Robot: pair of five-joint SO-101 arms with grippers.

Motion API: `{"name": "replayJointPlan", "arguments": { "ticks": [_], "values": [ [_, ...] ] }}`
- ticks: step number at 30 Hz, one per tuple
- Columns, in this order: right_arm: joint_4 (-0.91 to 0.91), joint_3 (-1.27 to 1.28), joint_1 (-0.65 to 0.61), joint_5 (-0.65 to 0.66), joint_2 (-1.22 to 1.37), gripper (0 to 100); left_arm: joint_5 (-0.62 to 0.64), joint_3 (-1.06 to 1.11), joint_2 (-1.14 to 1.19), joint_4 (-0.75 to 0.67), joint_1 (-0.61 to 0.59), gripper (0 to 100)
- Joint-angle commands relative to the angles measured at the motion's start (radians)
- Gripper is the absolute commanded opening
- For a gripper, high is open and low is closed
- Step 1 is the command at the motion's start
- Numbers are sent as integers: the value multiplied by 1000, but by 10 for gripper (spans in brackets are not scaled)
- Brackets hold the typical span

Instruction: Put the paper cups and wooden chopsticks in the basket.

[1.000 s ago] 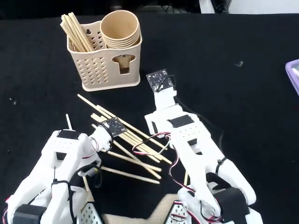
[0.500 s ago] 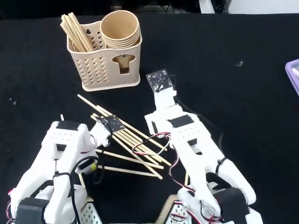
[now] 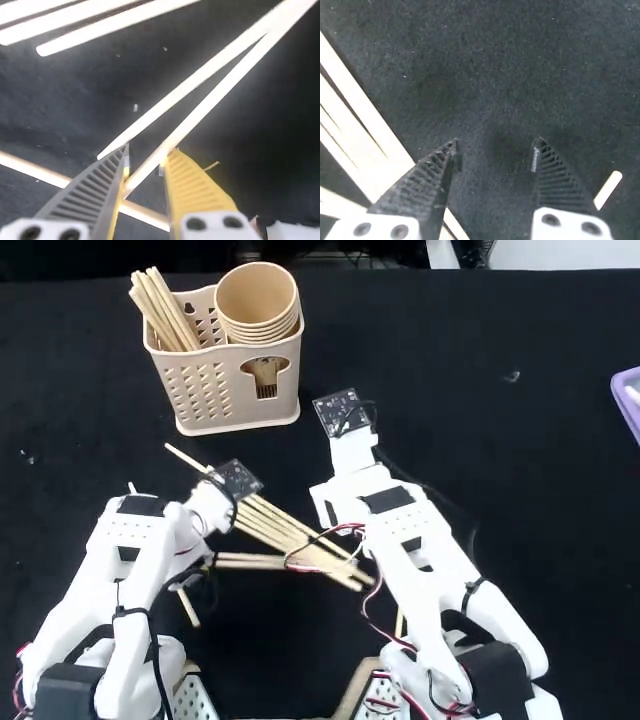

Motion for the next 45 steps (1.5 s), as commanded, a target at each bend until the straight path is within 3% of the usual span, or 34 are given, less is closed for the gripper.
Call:
{"name": "replayJointPlan", "arguments": {
  "ticks": [1,7,12,18,24,29,33,45],
  "values": [
    [-21,-50,21,-6,-35,230,20,-65,-12,-28,-10,109],
    [-114,4,23,-11,-35,230,20,-85,-3,-26,1,121],
    [-175,47,23,-11,-41,230,20,-87,-3,-31,-8,271],
    [-175,42,68,-12,-42,230,25,-102,-14,-21,-2,277],
    [-176,41,77,-12,-42,230,-95,-168,-14,160,-7,277],
    [-176,41,77,-12,-42,230,-120,-111,-12,61,-10,277],
    [-176,41,80,-11,-42,230,-229,-67,-3,32,-10,277],
    [-176,41,77,-5,-42,230,-230,-24,-14,-18,-12,277]
  ]
}}
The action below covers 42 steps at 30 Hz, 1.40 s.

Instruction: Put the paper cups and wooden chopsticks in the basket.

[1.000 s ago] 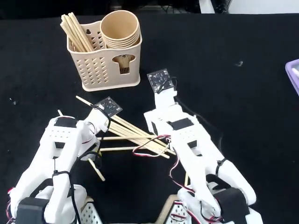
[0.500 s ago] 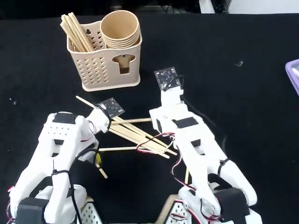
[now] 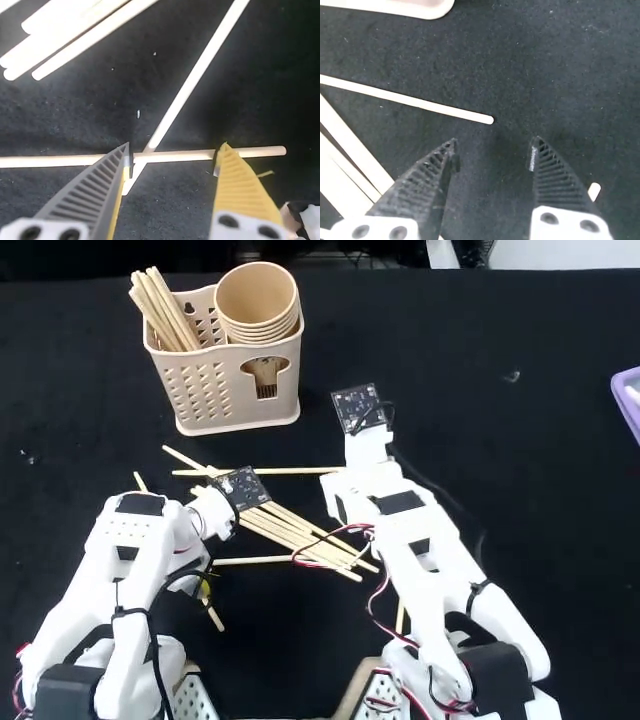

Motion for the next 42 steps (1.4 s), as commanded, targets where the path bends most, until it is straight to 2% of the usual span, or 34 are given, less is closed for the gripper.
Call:
{"name": "replayJointPlan", "arguments": {
  "ticks": [1,6,9,15,20,24,33,42],
  "values": [
    [-18,-10,15,0,-42,230,-5,-25,-15,-3,-8,277],
    [-18,-12,15,0,-42,230,91,-94,-15,-3,-2,277],
    [-18,-12,15,0,-42,230,106,-130,-15,-2,-7,277],
    [-18,-12,15,0,-42,230,-9,-162,-15,98,-15,277],
    [-18,-12,15,0,-42,230,-29,-202,-15,104,-93,277],
    [-18,-12,15,0,-42,230,-114,-186,-5,104,-140,277],
    [-18,-12,14,0,-36,230,-35,-133,-3,94,-64,277],
    [-18,-12,14,0,-38,230,-41,-88,-14,94,-39,277]
  ]
}}
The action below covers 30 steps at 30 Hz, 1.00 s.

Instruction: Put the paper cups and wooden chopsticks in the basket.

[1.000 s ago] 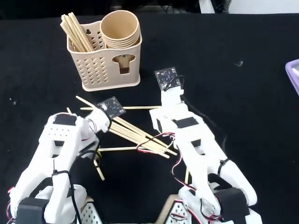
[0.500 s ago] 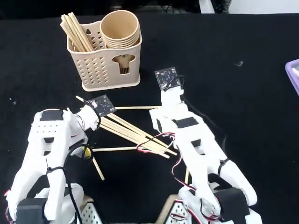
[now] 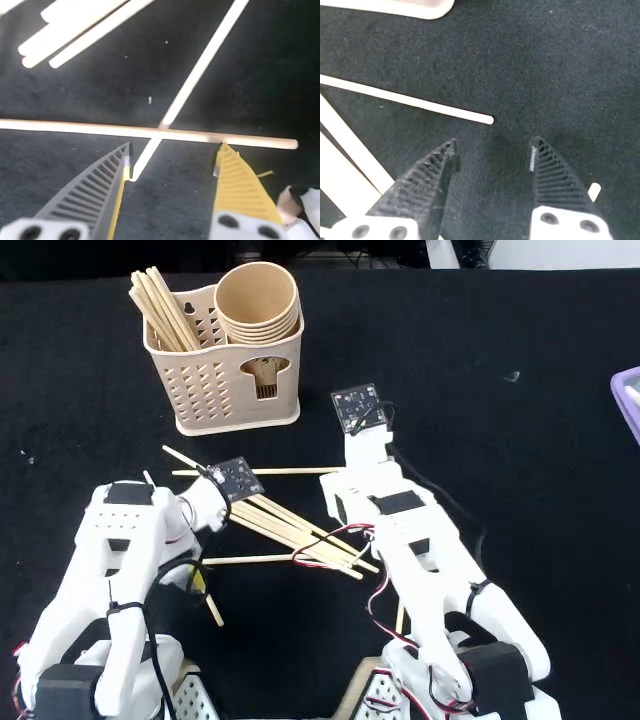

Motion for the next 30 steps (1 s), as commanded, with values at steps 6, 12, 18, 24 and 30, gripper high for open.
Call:
{"name": "replayJointPlan", "arguments": {
  "ticks": [6,12,18,24,30],
  "values": [
    [-18,-12,14,0,-41,230,3,1,-5,-12,19,277],
    [-18,-12,14,0,-41,230,9,117,-11,-193,15,277],
    [-18,-12,14,0,-41,230,41,130,-17,-222,22,256],
    [-18,-12,14,2,-39,230,121,96,-17,-224,107,246],
    [-18,-12,14,2,-39,230,241,30,-17,-218,140,250]
  ]
}}
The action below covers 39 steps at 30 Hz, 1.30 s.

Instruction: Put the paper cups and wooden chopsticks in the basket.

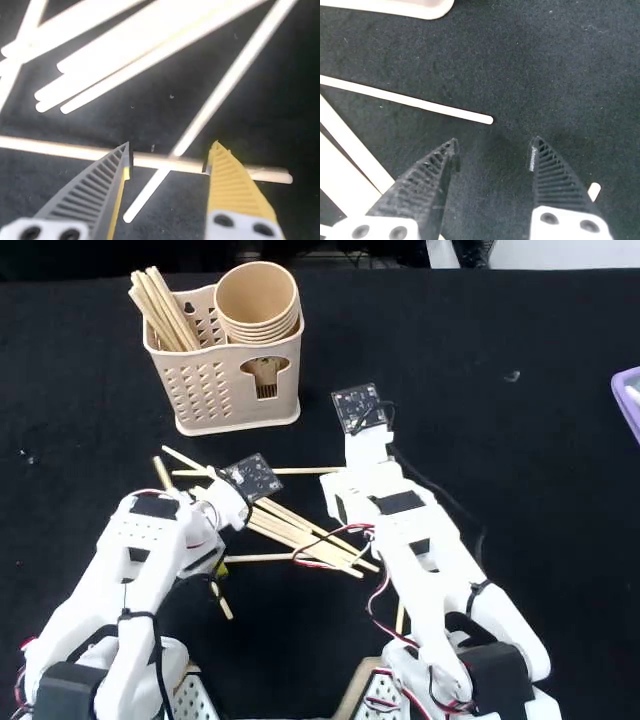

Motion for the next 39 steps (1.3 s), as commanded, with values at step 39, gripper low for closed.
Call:
{"name": "replayJointPlan", "arguments": {
  "ticks": [39],
  "values": [
    [-18,-12,14,2,-41,230,1283,-42,-3,215,-128,251]
  ]
}}
